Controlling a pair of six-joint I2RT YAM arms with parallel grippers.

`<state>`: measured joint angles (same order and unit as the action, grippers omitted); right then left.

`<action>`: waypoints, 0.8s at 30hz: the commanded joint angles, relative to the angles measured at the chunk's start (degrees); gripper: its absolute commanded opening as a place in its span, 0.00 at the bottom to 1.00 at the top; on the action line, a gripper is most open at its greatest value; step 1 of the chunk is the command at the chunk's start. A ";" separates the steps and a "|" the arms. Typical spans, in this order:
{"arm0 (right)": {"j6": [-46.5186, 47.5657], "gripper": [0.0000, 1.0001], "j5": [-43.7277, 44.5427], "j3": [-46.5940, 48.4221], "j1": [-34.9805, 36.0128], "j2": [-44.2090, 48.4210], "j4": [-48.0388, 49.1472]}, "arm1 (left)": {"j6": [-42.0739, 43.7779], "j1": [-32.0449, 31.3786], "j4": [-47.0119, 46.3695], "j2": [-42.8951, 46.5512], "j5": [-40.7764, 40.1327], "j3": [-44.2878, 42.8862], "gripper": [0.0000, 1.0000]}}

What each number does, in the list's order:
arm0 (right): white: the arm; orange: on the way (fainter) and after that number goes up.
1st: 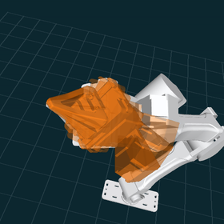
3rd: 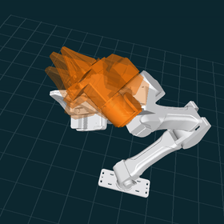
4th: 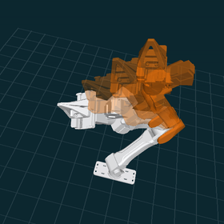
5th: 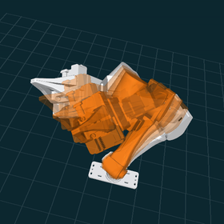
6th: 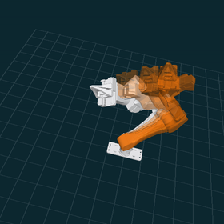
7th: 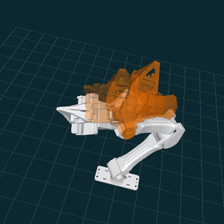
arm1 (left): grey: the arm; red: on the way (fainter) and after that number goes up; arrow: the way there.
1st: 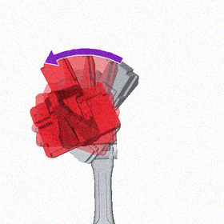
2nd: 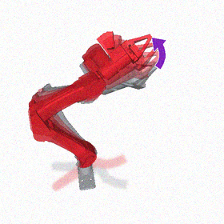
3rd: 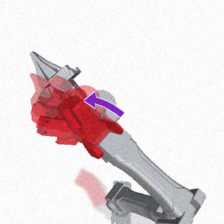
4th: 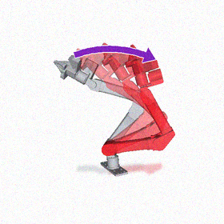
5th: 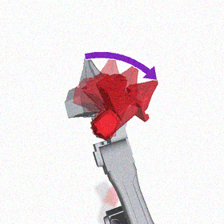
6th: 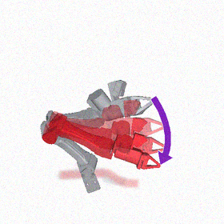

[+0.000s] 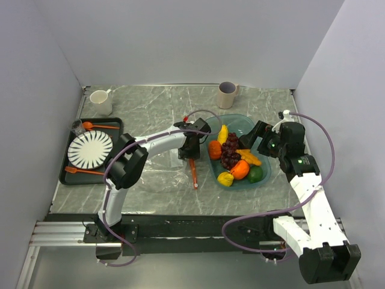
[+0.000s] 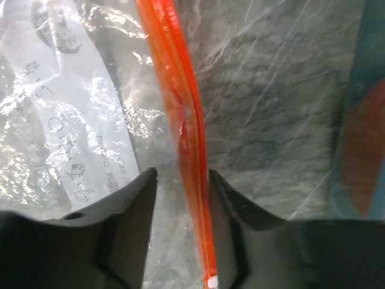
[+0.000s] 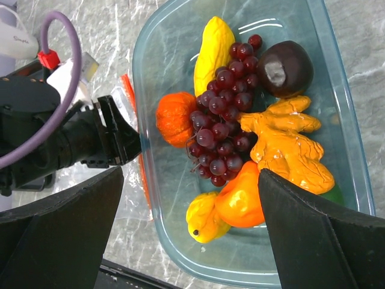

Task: Place the food in the zip-top bag and seal the zipper
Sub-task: Pick up the zipper food storage bag at the center of the board.

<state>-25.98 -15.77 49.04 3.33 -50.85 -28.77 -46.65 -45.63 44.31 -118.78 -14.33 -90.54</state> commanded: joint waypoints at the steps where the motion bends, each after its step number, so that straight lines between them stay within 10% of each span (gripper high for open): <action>1: 0.75 1.00 -1.19 -0.43 0.01 0.31 0.47 | 2.00 -0.87 -2.56 3.02 0.18 2.65 0.35; 6: -0.12 1.00 -5.22 -1.92 0.01 0.23 1.53 | 2.44 -0.87 -2.30 7.85 0.70 5.20 0.01; 24: -14.54 0.65 -12.36 -8.26 21.53 -9.77 25.25 | 2.80 -1.04 -8.02 33.61 8.44 18.56 0.01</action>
<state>-36.25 -27.66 40.36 21.56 -56.01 -12.97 -44.23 -46.39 37.67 -87.77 -7.35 -73.73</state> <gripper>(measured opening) 0.678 0.022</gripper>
